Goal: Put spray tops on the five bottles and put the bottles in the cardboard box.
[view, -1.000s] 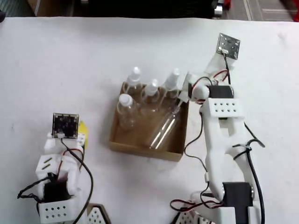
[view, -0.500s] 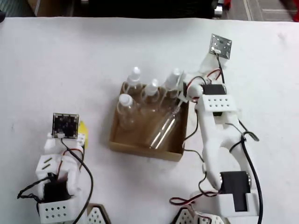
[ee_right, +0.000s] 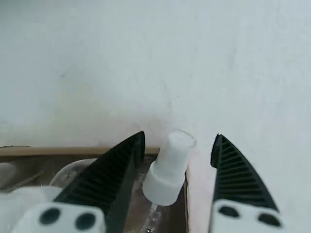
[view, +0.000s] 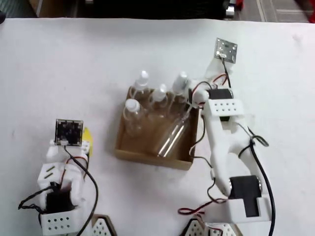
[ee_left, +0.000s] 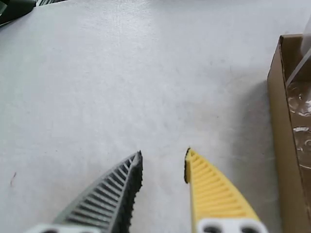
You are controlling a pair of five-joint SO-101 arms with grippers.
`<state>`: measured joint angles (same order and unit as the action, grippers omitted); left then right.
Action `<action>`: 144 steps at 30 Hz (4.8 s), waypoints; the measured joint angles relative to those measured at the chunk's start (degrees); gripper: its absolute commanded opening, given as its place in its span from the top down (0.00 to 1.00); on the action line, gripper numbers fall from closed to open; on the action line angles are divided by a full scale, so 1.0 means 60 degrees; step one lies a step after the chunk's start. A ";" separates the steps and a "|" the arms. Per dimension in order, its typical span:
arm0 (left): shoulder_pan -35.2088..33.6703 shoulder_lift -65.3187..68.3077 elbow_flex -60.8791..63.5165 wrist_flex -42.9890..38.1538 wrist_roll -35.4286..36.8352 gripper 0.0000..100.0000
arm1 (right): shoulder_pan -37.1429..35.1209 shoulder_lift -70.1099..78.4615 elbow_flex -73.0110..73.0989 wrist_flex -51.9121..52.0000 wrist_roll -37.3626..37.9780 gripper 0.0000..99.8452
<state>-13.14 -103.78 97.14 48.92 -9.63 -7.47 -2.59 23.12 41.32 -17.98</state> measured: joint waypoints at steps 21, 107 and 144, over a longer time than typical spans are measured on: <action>0.0000 0.0000 0.0000 0.0000 0.0000 0.86 | 0.0220 0.0249 0.0000 0.0000 0.0015 0.98; 0.0000 0.0000 0.0000 0.0000 0.0000 0.86 | -0.3941 -1.6703 0.9875 -0.0029 0.4777 0.93; 0.0000 0.0000 0.0000 0.0000 0.0000 0.86 | -0.2784 -1.6601 0.4908 0.2711 0.4777 0.83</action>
<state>-13.14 -103.78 97.14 48.92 -9.63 -24.18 -102.20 52.57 57.58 10.68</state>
